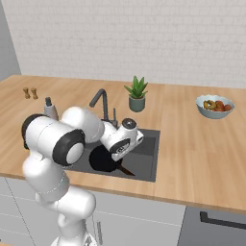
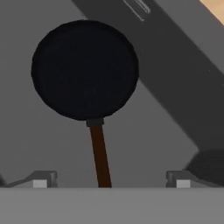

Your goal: Pick the pan and sponge and place them into the sink. Then turn on the water.

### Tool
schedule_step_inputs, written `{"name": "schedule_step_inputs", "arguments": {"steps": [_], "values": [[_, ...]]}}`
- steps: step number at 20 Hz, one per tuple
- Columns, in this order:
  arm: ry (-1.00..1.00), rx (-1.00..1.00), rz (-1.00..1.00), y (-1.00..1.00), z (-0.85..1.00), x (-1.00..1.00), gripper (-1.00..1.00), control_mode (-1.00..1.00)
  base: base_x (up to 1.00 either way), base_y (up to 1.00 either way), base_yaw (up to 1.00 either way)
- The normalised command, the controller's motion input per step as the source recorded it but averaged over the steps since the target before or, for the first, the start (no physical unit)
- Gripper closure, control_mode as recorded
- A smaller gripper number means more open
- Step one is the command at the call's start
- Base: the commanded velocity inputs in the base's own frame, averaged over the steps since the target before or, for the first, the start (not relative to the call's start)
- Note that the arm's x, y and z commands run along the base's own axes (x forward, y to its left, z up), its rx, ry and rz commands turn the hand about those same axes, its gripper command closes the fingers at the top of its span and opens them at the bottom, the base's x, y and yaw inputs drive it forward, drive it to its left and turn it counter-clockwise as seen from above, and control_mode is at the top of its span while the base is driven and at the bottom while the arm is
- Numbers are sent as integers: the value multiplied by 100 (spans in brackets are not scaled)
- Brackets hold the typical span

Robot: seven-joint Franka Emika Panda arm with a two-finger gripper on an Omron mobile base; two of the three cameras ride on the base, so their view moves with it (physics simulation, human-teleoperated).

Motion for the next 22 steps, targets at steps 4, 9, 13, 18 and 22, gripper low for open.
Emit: {"name": "schedule_step_inputs", "arguments": {"steps": [4,9,13,18,22], "values": [[0,-1,-14,13,62,-28,-100,-100,0,0,0],[0,0,-17,21,65,-29,-100,-100,0,0,0],[0,0,-22,28,54,-49,-100,-100,0,0,0],[0,0,-24,20,40,-62,-100,-100,0,0,0],[0,0,-22,27,39,-47,-100,-100,0,0,0]]}}
